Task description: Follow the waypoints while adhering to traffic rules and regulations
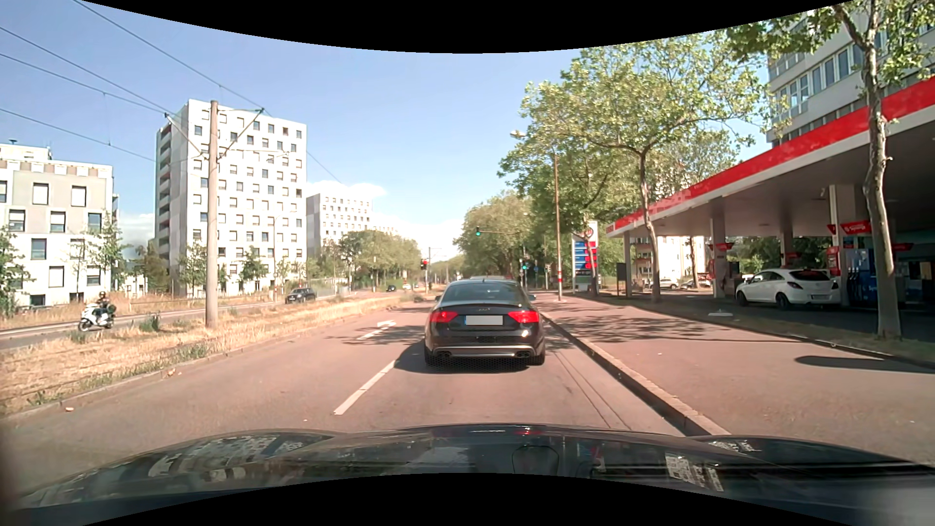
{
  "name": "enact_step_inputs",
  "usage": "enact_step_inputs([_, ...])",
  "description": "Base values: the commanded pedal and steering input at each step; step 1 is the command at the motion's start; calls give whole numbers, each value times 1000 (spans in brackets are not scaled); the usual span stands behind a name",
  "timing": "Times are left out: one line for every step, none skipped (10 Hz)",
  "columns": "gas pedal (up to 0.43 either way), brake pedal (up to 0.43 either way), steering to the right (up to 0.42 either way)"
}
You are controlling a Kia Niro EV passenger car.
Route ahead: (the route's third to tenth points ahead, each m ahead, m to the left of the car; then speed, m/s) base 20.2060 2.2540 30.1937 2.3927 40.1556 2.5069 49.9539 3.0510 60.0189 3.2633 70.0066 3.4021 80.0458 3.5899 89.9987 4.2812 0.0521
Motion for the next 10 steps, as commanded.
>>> enact_step_inputs([0,0,-10])
enact_step_inputs([0,0,-10])
enact_step_inputs([0,0,-10])
enact_step_inputs([0,0,-10])
enact_step_inputs([0,0,-10])
enact_step_inputs([0,0,-10])
enact_step_inputs([0,0,-10])
enact_step_inputs([0,0,-10])
enact_step_inputs([0,0,-10])
enact_step_inputs([0,0,-10])
